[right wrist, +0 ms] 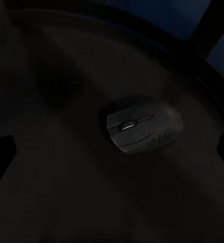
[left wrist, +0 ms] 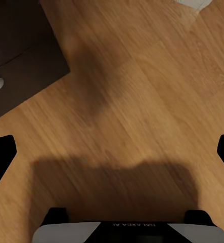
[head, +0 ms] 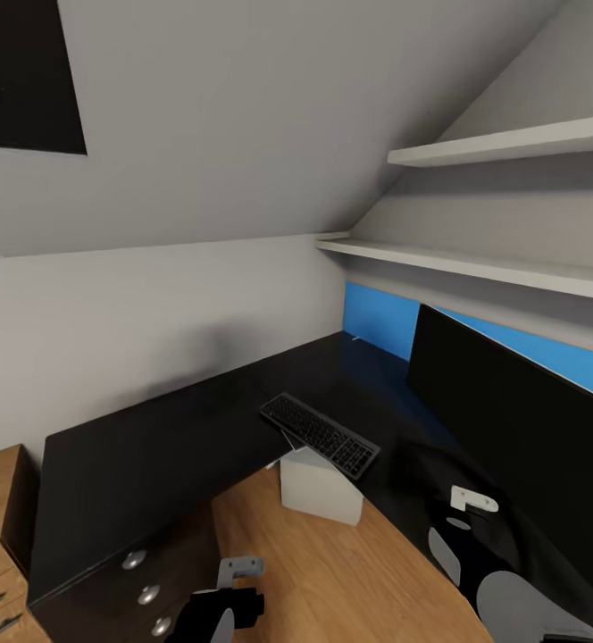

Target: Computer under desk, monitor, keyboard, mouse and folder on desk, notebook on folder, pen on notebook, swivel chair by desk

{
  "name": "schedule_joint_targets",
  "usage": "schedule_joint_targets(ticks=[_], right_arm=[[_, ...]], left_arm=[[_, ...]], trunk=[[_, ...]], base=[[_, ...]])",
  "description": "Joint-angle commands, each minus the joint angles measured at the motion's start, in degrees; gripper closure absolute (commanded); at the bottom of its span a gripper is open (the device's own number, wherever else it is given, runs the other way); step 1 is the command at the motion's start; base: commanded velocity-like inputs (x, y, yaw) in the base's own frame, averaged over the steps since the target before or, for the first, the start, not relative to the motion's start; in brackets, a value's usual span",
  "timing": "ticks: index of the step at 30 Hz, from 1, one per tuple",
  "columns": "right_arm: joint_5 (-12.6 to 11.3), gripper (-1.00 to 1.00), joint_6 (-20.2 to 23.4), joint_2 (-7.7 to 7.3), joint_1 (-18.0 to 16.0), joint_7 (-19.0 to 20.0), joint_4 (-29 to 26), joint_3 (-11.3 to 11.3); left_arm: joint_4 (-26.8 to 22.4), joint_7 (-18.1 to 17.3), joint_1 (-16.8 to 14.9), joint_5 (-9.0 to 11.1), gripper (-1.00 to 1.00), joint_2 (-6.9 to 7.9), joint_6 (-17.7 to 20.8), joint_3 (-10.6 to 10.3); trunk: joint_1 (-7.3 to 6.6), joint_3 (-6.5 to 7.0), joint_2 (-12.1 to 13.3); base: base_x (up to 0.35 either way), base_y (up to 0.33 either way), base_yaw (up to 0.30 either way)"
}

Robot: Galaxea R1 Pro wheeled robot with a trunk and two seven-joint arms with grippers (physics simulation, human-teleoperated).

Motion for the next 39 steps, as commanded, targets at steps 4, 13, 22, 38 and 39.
schedule_joint_targets(ticks=[4, 13, 22, 38, 39], right_arm=[[-0.5, -1.00, -0.2, -0.05, 0.0, -0.1, 0.0, 0.0], [-0.9, -1.00, -0.2, -1.09, -0.1, -0.1, 0.0, 0.0], [-3.4, -1.00, -0.2, -1.62, -0.1, 0.1, -0.6, 0.0], [-3.7, -1.00, -0.3, -1.53, -0.1, 0.1, -5.1, 0.0], [-3.7, -1.00, -0.3, -1.53, -0.1, 0.1, -5.1, 0.0]], left_arm=[[0.0, 0.5, 0.0, 0.6, -1.00, 0.02, 0.1, -0.1], [-0.5, 0.4, 0.0, 0.6, -1.00, 0.00, 0.2, -0.1], [-3.1, 0.4, 0.0, 2.7, -1.00, -0.02, 0.3, -0.1], [-3.1, 0.4, 0.0, 3.1, -1.00, 0.02, 0.3, -0.1], [-3.1, 0.4, 0.0, 3.1, -1.00, 0.02, 0.3, -0.1]], trunk=[[0.02, -0.09, -0.1], [0.02, -0.09, -0.1], [0.90, -0.81, -1.7], [4.42, -3.68, -8.1], [4.64, -3.86, -8.5]], base=[[0.159, 0.000, 0.000], [0.037, 0.000, 0.000], [0.001, 0.000, 0.000], [0.000, 0.000, 0.000], [0.000, 0.000, 0.000]])
